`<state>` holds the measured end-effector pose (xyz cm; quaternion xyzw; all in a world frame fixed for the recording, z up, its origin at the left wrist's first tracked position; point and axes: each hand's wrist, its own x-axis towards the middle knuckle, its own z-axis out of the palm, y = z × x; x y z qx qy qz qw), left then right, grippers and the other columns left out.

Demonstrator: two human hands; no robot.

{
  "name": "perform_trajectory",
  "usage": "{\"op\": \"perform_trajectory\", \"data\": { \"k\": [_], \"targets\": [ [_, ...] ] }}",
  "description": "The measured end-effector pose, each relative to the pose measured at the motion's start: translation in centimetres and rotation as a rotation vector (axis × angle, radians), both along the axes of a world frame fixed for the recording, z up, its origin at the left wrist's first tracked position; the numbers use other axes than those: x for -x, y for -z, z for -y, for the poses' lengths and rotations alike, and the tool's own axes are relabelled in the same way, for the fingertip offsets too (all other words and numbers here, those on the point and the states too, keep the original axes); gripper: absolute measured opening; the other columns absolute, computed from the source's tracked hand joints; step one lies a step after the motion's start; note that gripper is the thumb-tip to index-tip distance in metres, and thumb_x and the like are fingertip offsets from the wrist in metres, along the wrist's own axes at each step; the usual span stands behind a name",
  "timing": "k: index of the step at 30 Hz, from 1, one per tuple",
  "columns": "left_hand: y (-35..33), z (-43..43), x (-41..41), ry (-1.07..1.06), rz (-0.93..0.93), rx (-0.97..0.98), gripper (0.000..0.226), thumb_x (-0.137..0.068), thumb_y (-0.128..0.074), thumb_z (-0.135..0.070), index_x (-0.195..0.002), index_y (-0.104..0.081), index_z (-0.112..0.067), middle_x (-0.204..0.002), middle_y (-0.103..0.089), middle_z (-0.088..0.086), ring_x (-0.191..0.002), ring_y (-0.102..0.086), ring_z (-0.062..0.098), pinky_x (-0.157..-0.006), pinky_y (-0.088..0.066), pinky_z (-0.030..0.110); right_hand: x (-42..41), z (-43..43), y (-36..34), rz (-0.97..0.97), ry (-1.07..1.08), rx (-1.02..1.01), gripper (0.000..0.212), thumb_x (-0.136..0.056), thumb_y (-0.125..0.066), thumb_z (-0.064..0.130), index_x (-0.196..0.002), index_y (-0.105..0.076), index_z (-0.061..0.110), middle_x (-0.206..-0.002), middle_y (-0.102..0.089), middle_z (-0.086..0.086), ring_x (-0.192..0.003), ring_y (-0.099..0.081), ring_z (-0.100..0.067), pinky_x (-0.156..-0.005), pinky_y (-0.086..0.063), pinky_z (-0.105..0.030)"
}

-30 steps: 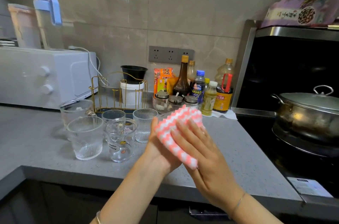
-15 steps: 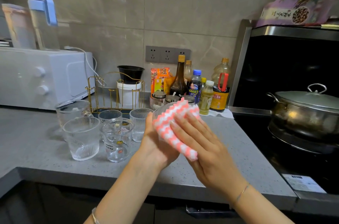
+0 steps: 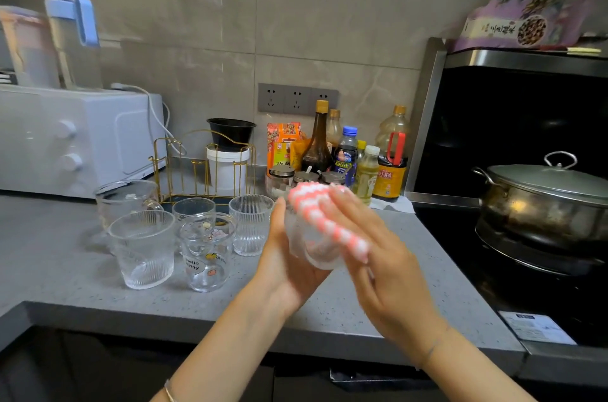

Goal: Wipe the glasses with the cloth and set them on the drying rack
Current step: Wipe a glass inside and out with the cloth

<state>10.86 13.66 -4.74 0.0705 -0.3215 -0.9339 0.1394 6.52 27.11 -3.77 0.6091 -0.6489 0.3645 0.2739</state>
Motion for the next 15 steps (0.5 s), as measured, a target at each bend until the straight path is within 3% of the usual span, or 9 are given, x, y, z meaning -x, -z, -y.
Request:
{"op": "perform_trajectory", "data": {
  "k": [2,4,5,7,9,10,13,15],
  "targets": [
    [-0.4,0.0,-0.9,-0.033,0.039,0.133,0.071,-0.09,-0.042,-0.066,-0.126,-0.06,-0.008,-0.11,-0.071,0.016,-0.095,-0.07,0.025,-0.083,-0.057,0.036,-0.8,-0.7,-1.1,0.425,-0.113,0.092,0.032,-0.103,-0.035,0.025,-0.124,-0.059,0.023,-0.113,-0.069,0.017,-0.104,-0.062,0.004,-0.083,-0.05,-0.015],
    [-0.8,-0.3,-2.1,-0.04,0.044,0.283,0.07,-0.085,-0.042,-0.069,-0.127,-0.059,-0.017,-0.107,-0.074,0.009,-0.093,-0.072,0.02,-0.08,-0.057,0.032,-0.2,-1.3,-2.0,0.767,-0.114,0.149,0.033,-0.1,-0.036,0.033,-0.098,-0.068,0.025,-0.085,-0.075,0.007,-0.072,-0.066,0.003,-0.06,-0.049,-0.01],
    [-0.8,-0.5,-2.5,-0.066,0.06,0.342,0.063,-0.085,-0.042,-0.068,-0.125,-0.059,-0.022,-0.104,-0.075,0.006,-0.09,-0.073,0.017,-0.075,-0.058,0.03,0.4,-1.6,-2.4,0.878,-0.081,0.16,0.034,-0.098,-0.037,0.035,-0.09,-0.068,0.025,-0.078,-0.074,0.006,-0.068,-0.067,0.002,-0.056,-0.049,-0.011],
    [-0.8,-0.2,-3.1,-0.142,0.099,0.433,0.065,-0.076,-0.049,-0.068,-0.127,-0.054,-0.029,-0.113,-0.072,0.003,-0.097,-0.07,0.014,-0.078,-0.057,0.032,1.5,-1.9,-3.4,1.031,-0.003,0.189,0.033,-0.098,-0.039,0.04,-0.086,-0.066,0.027,-0.08,-0.073,0.011,-0.076,-0.069,-0.001,-0.064,-0.052,-0.017],
    [-0.7,-0.3,-3.5,-0.161,0.114,0.466,0.086,-0.058,-0.061,-0.073,-0.132,-0.05,-0.03,-0.116,-0.07,0.0,-0.105,-0.067,0.015,-0.084,-0.057,0.037,2.4,-2.0,-4.6,1.111,0.008,0.221,0.033,-0.099,-0.039,0.04,-0.084,-0.065,0.026,-0.084,-0.071,0.011,-0.08,-0.069,-0.004,-0.072,-0.053,-0.023],
    [-0.8,-0.3,-3.7,-0.163,0.126,0.487,0.086,-0.054,-0.063,-0.073,-0.13,-0.052,-0.034,-0.109,-0.072,-0.005,-0.107,-0.065,0.014,-0.091,-0.054,0.041,2.8,-2.0,-5.1,1.104,0.009,0.228,0.034,-0.1,-0.038,0.039,-0.083,-0.064,0.026,-0.083,-0.07,0.012,-0.079,-0.068,-0.003,-0.07,-0.053,-0.021],
    [-0.5,-0.5,-3.7,-0.158,0.145,0.527,0.047,-0.061,-0.058,-0.068,-0.104,-0.054,-0.049,-0.089,-0.066,-0.025,-0.114,-0.05,0.008,-0.114,-0.016,0.056,3.1,-1.4,-6.8,0.967,0.047,0.185,0.039,-0.101,-0.038,0.036,-0.075,-0.064,0.024,-0.068,-0.069,0.014,-0.064,-0.066,0.005,-0.057,-0.05,-0.009],
    [-0.3,-0.5,-3.7,-0.126,0.136,0.566,0.06,-0.055,-0.067,-0.076,-0.108,-0.058,-0.049,-0.096,-0.069,-0.027,-0.113,-0.054,0.004,-0.115,-0.011,0.06,2.0,-1.2,-7.0,0.84,0.033,0.079,0.042,-0.101,-0.036,0.034,-0.077,-0.067,0.02,-0.068,-0.07,0.007,-0.063,-0.067,0.002,-0.056,-0.052,-0.012]
  ]
}}
